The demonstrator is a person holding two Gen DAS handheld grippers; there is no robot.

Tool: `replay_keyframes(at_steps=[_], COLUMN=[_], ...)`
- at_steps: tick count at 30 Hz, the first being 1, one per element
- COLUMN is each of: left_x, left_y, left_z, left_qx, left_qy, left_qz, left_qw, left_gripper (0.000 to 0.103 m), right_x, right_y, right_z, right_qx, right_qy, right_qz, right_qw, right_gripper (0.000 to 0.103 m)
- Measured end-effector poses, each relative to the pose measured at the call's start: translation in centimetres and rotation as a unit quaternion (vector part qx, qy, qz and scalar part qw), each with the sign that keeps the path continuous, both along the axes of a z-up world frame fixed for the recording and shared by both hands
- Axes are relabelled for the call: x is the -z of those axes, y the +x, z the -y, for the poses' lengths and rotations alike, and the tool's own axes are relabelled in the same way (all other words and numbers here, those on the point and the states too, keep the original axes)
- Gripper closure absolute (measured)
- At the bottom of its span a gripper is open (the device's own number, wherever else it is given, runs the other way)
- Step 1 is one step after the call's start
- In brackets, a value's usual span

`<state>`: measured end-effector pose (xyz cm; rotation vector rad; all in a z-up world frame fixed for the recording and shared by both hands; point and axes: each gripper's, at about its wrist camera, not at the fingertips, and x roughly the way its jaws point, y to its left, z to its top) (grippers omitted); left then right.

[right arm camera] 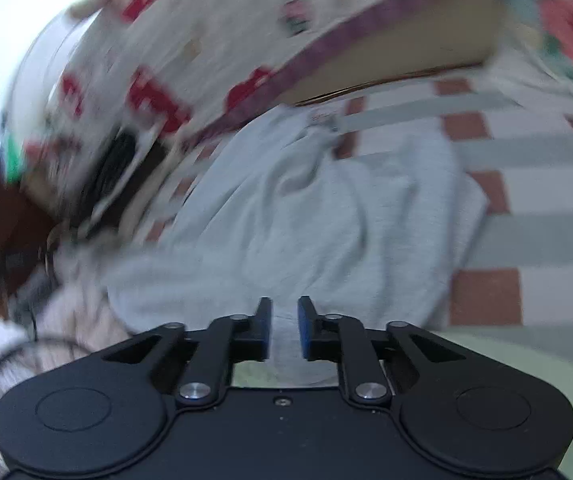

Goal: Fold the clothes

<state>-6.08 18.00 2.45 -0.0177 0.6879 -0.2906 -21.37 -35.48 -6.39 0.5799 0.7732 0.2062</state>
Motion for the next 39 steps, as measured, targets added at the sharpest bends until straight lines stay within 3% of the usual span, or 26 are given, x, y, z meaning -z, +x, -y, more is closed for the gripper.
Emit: replay_keyframes(at_steps=[2,5,10,18,22,30,31,32,34,36,39], left_x=[-0.2,0.1,2.0,5.7,8.3,13.0,13.4,13.7,13.8,13.6,13.1], left_y=[0.9,2.9,5.2,8.3,8.7,9.3,9.4,9.4,9.2,9.0,8.5], left_z=[0.9,3.6,12.0,27.5,33.8,37.7,37.9,38.0,37.9,37.4,36.1], left_qx=[0.008,0.036,0.112,0.244,0.278,0.295,0.295,0.295,0.296,0.298,0.302], left_qy=[0.004,0.007,-0.005,-0.016,-0.012,-0.053,-0.055,-0.055,-0.055,-0.062,-0.091], left_qz=[0.001,-0.011,-0.053,-0.121,-0.129,-0.147,-0.149,-0.147,-0.135,-0.125,-0.121], left_qw=[1.0,0.9993,0.9923,0.9619,0.9519,0.9428,0.9424,0.9425,0.9438,0.9444,0.9411], left_gripper=[0.101,0.098,0.096,0.087,0.087,0.084,0.084,0.084,0.084,0.084,0.084], right_x=[-0.3,0.8,6.1,9.2,10.6,11.0,11.2,11.3,10.7,7.9,1.7], right_y=[-0.6,0.2,4.0,9.8,11.6,13.6,13.9,14.3,14.6,13.2,8.3], right_z=[2.1,5.8,10.8,11.6,12.2,10.9,11.1,11.2,10.9,10.2,10.1], right_qx=[0.043,0.115,0.191,0.183,0.185,0.151,0.147,0.14,0.133,0.153,0.221], right_qy=[0.011,-0.001,0.044,0.045,0.048,0.031,0.034,0.037,0.022,-0.023,-0.082], right_qz=[0.005,-0.027,-0.087,-0.109,-0.112,-0.054,-0.043,-0.033,-0.008,0.038,0.106], right_qw=[0.999,0.993,0.977,0.976,0.975,0.987,0.988,0.989,0.991,0.987,0.966], right_gripper=[0.059,0.059,0.057,0.056,0.056,0.055,0.059,0.091,0.095,0.096,0.097])
